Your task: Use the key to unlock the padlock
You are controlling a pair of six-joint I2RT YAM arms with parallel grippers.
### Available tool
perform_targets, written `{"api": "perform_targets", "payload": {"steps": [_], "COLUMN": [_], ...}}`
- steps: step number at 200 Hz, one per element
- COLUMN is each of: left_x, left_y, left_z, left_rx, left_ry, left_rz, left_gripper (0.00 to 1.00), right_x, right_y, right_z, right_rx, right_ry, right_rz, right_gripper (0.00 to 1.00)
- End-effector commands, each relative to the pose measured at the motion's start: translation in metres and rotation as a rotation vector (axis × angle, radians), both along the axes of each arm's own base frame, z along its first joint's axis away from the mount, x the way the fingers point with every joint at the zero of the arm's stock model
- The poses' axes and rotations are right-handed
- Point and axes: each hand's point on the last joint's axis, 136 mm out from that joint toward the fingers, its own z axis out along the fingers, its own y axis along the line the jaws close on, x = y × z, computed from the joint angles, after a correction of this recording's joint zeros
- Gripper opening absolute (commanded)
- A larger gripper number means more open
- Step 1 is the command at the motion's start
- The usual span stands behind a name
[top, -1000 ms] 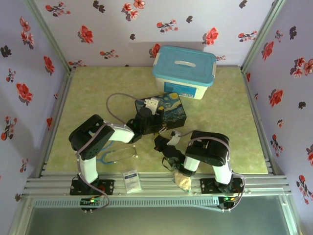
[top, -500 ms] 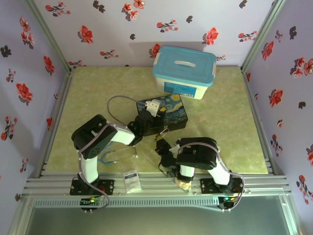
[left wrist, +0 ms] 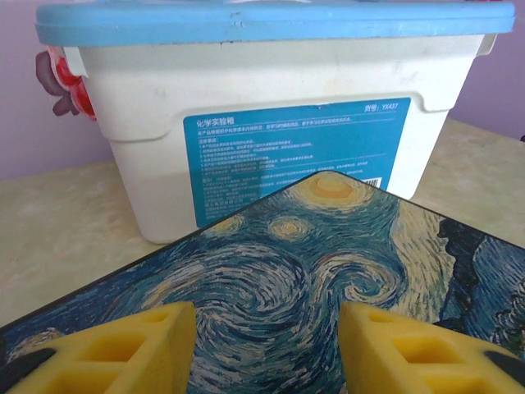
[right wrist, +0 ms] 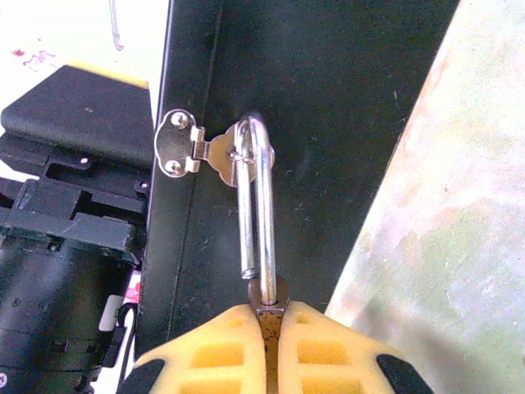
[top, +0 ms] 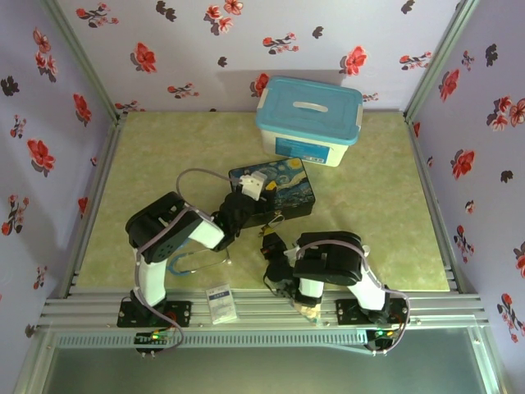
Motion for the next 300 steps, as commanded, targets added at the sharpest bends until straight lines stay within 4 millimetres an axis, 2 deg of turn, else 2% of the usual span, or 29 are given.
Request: {"api": "perform_targets", "payload": {"steps": [1, 28, 41, 61, 79, 99, 127, 144, 157, 171, 206, 242, 278, 300], "left_x": [-0.072, -0.075, -0.076, -0.077, -0.077, -0.078, -0.078, -0.079, -0.079, -0.080, -0.080, -0.080, -0.080, -0.078], "left_y": [0.069, 0.071, 0.070, 0.070, 0.069, 0.069, 0.068, 0.068, 0.068, 0.069, 0.070, 0.070, 0.074, 0.074], "left_z": [-0.189, -0.188, -0.188, -0.188, -0.187, -0.186, -0.184, -0.183, -0.184, -0.186, -0.189, -0.188, -0.189, -0.184], "left_rx": [0.575, 0.575, 0.571, 0.561, 0.562, 0.556, 0.554, 0.555, 0.553, 0.557, 0.563, 0.561, 0.552, 0.535], "left_ry": [0.394, 0.378, 0.368, 0.361, 0.361, 0.360, 0.351, 0.350, 0.346, 0.345, 0.344, 0.330, 0.336, 0.336], "left_rz": [-0.088, -0.102, -0.108, -0.115, -0.121, -0.123, -0.132, -0.136, -0.135, -0.137, -0.138, -0.147, -0.136, -0.127], "left_gripper": [0.49, 0.49, 0.49, 0.49, 0.49, 0.48, 0.48, 0.48, 0.47, 0.46, 0.46, 0.45, 0.45, 0.45], "right_x": [0.012, 0.023, 0.027, 0.036, 0.037, 0.038, 0.033, 0.030, 0.029, 0.032, 0.038, 0.044, 0.046, 0.043], "right_y": [-0.044, -0.011, -0.010, -0.030, -0.037, -0.025, -0.003, -0.017, -0.036, -0.046, -0.043, -0.060, -0.064, -0.083], "right_z": [-0.007, 0.024, 0.034, 0.025, 0.020, 0.024, 0.019, 0.014, 0.014, 0.016, 0.030, 0.025, 0.037, 0.034], "right_rx": [-0.147, -0.281, -0.293, -0.205, -0.167, -0.113, -0.017, 0.024, 0.001, -0.022, -0.036, -0.043, -0.137, -0.175], "right_ry": [-0.025, -0.083, -0.100, -0.061, -0.046, -0.038, 0.001, 0.026, 0.021, 0.019, -0.004, 0.006, -0.029, -0.011], "right_rz": [-0.192, -0.085, -0.090, -0.155, -0.178, -0.130, -0.037, -0.063, -0.103, -0.113, -0.092, -0.142, -0.120, -0.129], "right_gripper": [0.00, 0.00, 0.00, 0.00, 0.00, 0.00, 0.00, 0.00, 0.00, 0.00, 0.00, 0.00, 0.00, 0.00]}}
